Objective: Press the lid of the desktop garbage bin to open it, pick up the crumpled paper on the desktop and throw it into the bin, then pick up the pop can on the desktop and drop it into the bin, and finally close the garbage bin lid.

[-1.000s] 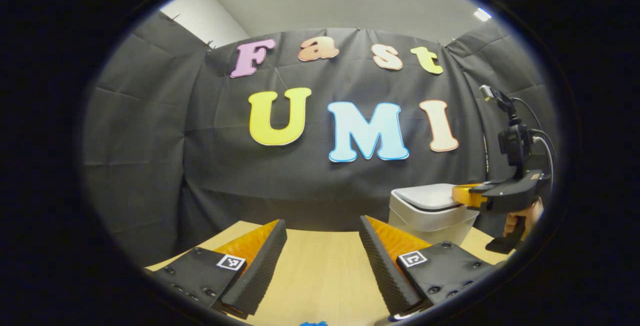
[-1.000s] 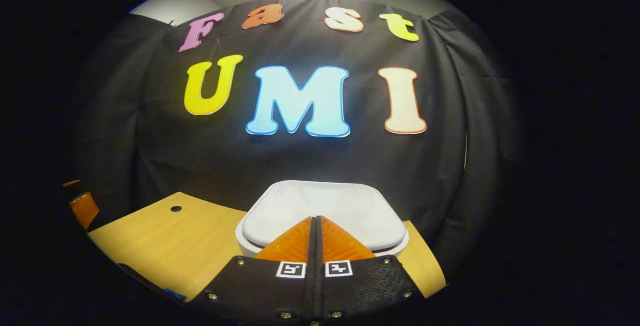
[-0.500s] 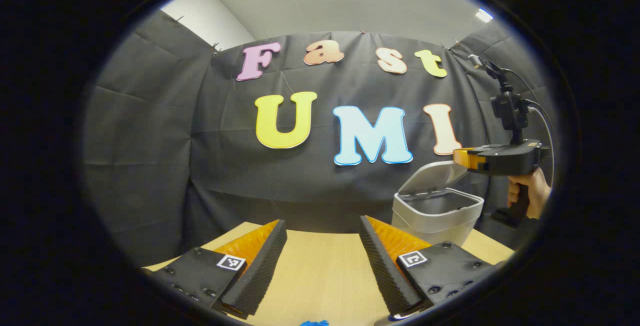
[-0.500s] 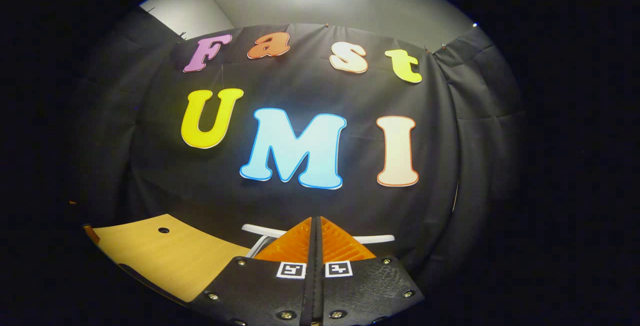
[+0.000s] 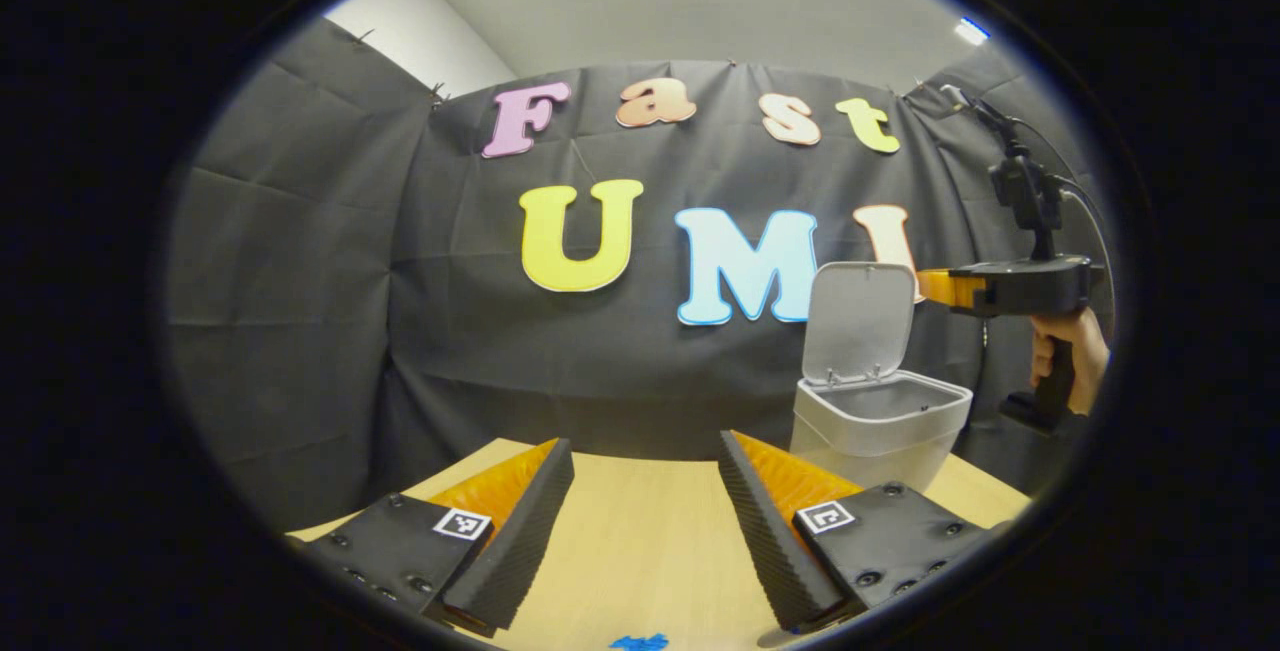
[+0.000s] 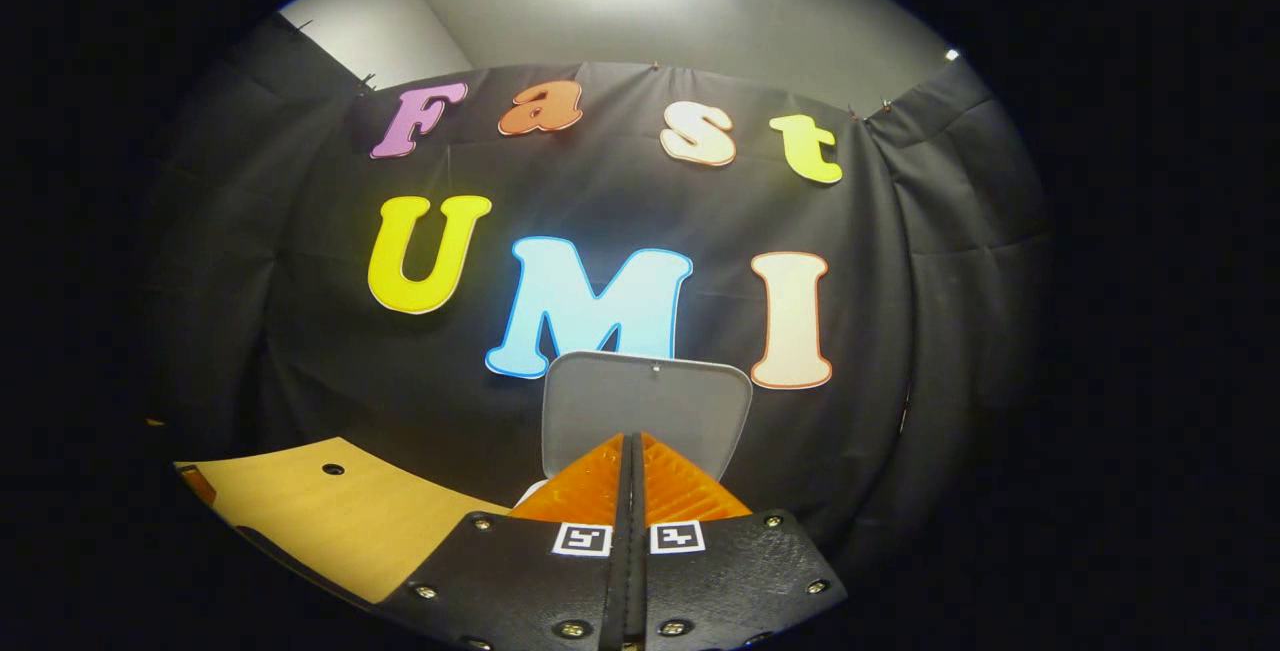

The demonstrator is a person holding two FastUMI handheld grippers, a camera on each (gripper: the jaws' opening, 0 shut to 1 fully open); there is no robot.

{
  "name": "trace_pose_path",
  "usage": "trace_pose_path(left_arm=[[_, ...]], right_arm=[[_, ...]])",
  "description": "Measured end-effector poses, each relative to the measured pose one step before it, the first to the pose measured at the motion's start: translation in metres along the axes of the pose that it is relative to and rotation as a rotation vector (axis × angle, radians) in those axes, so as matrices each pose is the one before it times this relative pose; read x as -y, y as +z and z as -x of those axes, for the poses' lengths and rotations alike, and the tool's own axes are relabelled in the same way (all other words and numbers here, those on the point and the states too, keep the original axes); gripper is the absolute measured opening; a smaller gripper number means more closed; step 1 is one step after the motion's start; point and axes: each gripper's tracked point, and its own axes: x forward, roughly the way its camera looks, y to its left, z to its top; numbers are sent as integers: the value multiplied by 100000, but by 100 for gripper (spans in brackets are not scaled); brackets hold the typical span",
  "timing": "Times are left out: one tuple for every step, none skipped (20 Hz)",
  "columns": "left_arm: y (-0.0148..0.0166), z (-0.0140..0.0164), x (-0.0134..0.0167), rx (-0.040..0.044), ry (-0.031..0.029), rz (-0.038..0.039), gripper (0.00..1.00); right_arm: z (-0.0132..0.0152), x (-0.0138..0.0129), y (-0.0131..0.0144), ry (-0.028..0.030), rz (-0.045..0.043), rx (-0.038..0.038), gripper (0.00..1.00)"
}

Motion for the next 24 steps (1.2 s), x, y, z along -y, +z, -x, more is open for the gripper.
trace_pose_path(left_arm=[[-170, 126, -187, -232, -102, -128, 98], [-116, 76, -215, -177, 150, -64, 98], [-298, 76, -199, -494, 97, -189, 98], [-250, 35, -224, -403, 206, -217, 98], [-267, 62, -166, -364, -76, -147, 98], [-329, 84, -185, -384, -234, -72, 98], [-419, 125, -114, -793, -587, -6, 98], [-485, 52, -149, -744, -336, -38, 98], [-671, 45, -309, -1240, -380, 166, 98], [-606, 70, -219, -1215, -120, 147, 98], [-686, 36, -346, -1248, -89, 115, 98], [-726, -11, -224, -1441, -240, -43, 98], [-647, 34, -266, -1130, 183, -243, 99], [-560, 68, -348, -551, 47, -570, 98], [-649, 150, -398, -811, 566, -1117, 98], [-853, 27, -443, -1295, 441, -1228, 98], [-1155, 78, -93, -1850, -698, -579, 98], [-1201, 46, 126, -2155, -1651, 117, 99], [-1290, 95, 58, -2439, -1421, 180, 99], [-1274, -41, -48, -2196, -1375, 50, 99], [-1356, 107, 20, -2153, -1394, -259, 98], [-1668, 46, -7, -2605, -1856, -420, 95], [-1769, -77, 92, -2833, -2073, -691, 98], [-1323, 43, -71, -2100, -987, -572, 98]], right_arm=[[778, -337, -152, 515, -1124, 45, 0], [630, -196, -270, 310, -370, -363, 0], [647, 59, -370, -246, -36, -584, 0], [659, 45, -312, -432, 174, -466, 0], [622, -72, -291, -417, 236, -580, 7], [663, 13, -276, -644, 225, -281, 14], [611, 4, -299, -498, 130, -233, 22], [659, -127, -297, -122, -96, -361, 28], [932, -188, -488, 320, -353, -888, 49], [623, -125, -248, 313, -399, -161, 53], [642, -312, -268, 779, -391, -366, 60], [659, -92, -214, 139, -337, -278, 66], [483, -104, -114, 162, -473, 8, 72], [628, -123, 8, -295, -503, 296, 84], [632, -43, 55, -598, -505, 649, 97], [575, -58, -68, -906, -408, 562, 92], [587, -26, 14, -1170, -17, 492, 92], [526, -202, -196, -822, 357, 313, 92], [390, -239, -261, -592, 607, -399, 94], [511, -278, -462, -441, 913, -773, 95], [456, -316, -459, -495, 1038, -1145, 95], [814, -344, -612, -834, 1600, -1882, 94], [826, -222, -394, -1194, 1674, -1363, 94], [587, -162, -386, -823, 1051, -1025, 94]])
